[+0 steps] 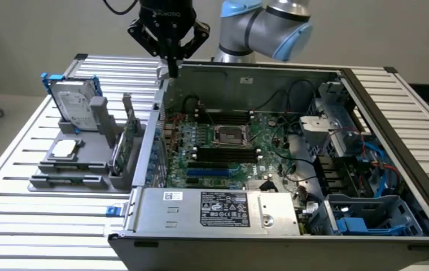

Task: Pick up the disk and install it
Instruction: 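Reach for the disk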

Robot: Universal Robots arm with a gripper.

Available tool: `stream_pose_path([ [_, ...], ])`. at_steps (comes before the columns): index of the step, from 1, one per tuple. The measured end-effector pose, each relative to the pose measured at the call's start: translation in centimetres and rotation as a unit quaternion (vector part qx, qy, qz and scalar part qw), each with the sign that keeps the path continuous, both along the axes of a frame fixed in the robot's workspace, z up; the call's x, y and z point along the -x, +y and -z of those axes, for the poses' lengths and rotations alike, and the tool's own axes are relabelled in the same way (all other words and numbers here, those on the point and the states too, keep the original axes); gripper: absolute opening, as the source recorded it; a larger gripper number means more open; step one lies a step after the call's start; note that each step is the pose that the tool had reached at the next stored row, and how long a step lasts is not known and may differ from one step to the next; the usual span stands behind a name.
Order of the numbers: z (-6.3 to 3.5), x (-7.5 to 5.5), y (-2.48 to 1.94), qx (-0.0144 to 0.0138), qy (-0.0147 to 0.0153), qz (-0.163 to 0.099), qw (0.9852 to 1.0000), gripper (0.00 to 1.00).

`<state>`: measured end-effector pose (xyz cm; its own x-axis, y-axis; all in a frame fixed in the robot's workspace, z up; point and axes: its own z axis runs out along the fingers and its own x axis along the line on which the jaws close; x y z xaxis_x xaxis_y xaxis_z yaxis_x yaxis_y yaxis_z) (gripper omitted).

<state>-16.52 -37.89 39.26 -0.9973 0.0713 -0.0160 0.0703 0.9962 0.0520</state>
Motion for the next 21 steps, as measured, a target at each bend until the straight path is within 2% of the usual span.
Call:
stream_pose_path([
  [12, 0.18, 4.2, 1.92, -0.0031, 0.0, 0.0, 1.0, 0.11],
  [21, 0.57, 8.3, 3.47, -0.0033, 0.0, 0.0, 1.0, 0.11],
])
